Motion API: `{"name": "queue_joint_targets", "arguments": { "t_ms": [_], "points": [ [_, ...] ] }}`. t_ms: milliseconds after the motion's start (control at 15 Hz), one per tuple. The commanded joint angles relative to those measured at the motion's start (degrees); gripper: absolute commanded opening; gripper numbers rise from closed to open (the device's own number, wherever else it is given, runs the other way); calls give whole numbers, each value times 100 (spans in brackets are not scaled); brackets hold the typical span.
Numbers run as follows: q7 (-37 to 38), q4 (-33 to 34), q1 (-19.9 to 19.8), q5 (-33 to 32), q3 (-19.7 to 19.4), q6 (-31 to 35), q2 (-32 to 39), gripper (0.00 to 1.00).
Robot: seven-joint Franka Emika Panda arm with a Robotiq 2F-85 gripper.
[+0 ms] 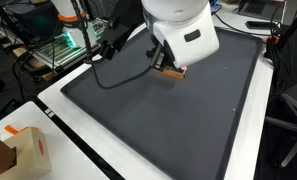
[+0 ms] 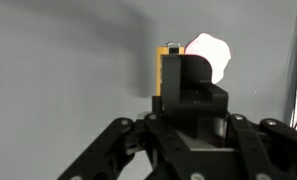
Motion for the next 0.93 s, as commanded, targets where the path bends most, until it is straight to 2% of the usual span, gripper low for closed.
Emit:
{"name": "queue_joint_targets", "arguments": {
  "t_ms": [0, 867],
  "points": [
    [-28, -234, -5, 72, 19, 177, -138, 23],
    [-59, -429, 206, -97, 50, 282, -341, 23]
  ]
}}
